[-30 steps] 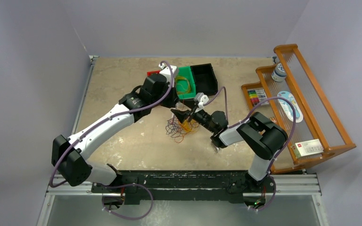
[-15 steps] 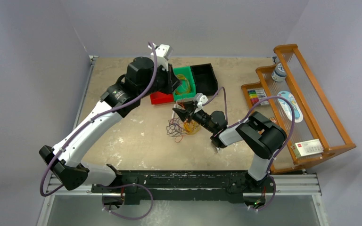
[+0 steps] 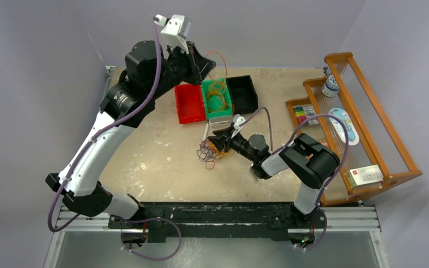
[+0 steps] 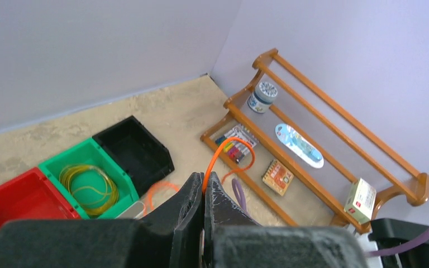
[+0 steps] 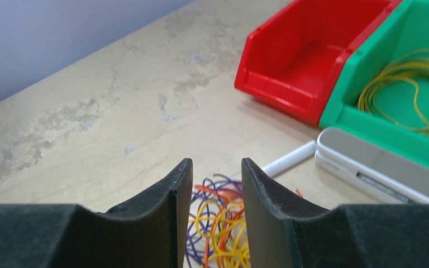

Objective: Untangle the cables

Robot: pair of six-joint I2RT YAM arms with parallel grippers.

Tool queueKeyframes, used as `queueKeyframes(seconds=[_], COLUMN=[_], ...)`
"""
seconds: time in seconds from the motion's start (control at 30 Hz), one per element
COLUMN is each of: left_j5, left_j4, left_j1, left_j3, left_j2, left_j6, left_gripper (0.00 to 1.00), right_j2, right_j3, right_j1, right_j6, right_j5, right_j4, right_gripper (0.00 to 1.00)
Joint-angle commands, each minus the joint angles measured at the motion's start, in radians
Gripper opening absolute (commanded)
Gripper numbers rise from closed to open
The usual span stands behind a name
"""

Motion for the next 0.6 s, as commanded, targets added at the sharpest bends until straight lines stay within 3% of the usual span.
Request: queueKeyframes(seconds=[0.0,0.27,0.57], left_j5=[-0.037,-0.07,-0.219], left_j4=[-0.001,-0.013,-0.05], left_j1=[-0.004,-0.005,-0.004], left_j3=[0.113,0.208,0.117], left_j2=[0.032,0.07,0.093], left_j6=[0.027,0.042,0.078], left_gripper=[0.0,0.0,0.0], right_j2=[0.006,0.042,-0.112], right_j3=[-0.039,-0.103,-0.142], right_j1=[0.006,0.006,-0.011], right_j6=[0.06,0.097,0.153], right_j5=[0.033,0.043,0.067], right_j4=[0.01,0.051,0.041], right_gripper=[0.4,0.39,0.47])
